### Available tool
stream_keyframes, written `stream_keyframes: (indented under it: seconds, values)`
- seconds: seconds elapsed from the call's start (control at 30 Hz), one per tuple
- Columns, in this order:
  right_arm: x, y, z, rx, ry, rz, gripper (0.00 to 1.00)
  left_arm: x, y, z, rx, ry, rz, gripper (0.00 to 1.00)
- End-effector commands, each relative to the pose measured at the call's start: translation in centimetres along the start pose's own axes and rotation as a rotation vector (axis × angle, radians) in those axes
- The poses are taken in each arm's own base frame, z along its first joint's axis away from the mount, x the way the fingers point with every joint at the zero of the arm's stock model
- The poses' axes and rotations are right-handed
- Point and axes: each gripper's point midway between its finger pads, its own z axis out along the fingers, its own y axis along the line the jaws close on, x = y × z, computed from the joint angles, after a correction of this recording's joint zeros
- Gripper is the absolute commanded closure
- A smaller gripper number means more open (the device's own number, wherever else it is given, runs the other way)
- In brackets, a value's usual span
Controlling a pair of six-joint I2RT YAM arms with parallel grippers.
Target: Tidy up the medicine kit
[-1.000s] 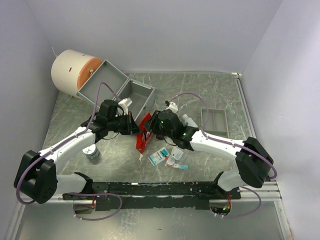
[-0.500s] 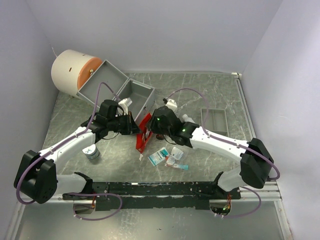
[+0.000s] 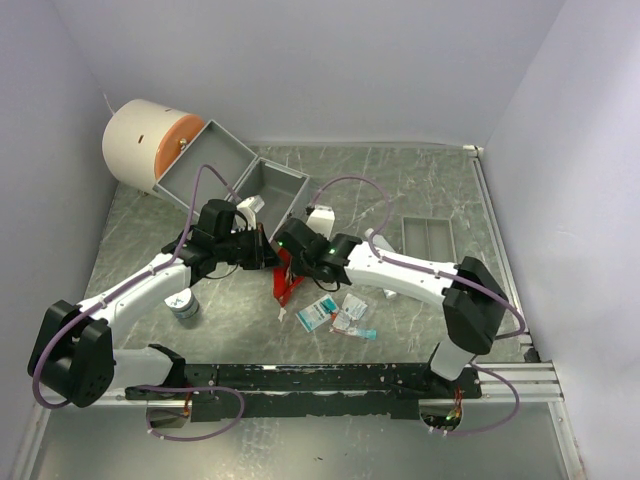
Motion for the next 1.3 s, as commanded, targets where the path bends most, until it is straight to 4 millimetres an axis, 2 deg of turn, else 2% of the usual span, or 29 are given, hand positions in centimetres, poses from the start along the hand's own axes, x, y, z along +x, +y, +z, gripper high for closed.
stream_keyframes:
  seconds: [0.0,0.27,0.5,0.77,0.87,1.07,1.27]
  values:
    - [-0.5,-0.7,0.5,0.068,-0.022,-0.013,0.71,-0.6,-1.1,0.0,0.040,-0.014,0.034,0.93]
    - [-0.9,-0.1,2.3,0.093,-0.051,-0.027,0.73,-0.6,-1.0,0.1,0.036,-0.011,0.030,0.93]
    - [-1.8,-0.4,2.7,0.104,-0.115,-0.016,0.94,-0.5,-0.9,0.2,0.031,-0.007,0.021,0.93]
    - [-4.9,-1.0,1.6,0.088,-0.296,0.034,0.99,-0.6,-0.6,0.6,-0.016,0.039,-0.048,0.93]
    - [-5.9,-0.5,1.5,0.066,-0.343,0.034,1.00,-0.5,-0.2,0.9,-0.046,0.077,-0.075,0.93]
    - [-6.2,0.2,2.6,0.055,-0.371,0.001,1.00,-1.3,0.3,1.6,-0.102,0.116,-0.089,0.93]
    - [-5.0,0.0,4.6,0.096,-0.337,-0.023,0.98,-1.2,0.8,2.3,-0.114,0.141,-0.089,0.93]
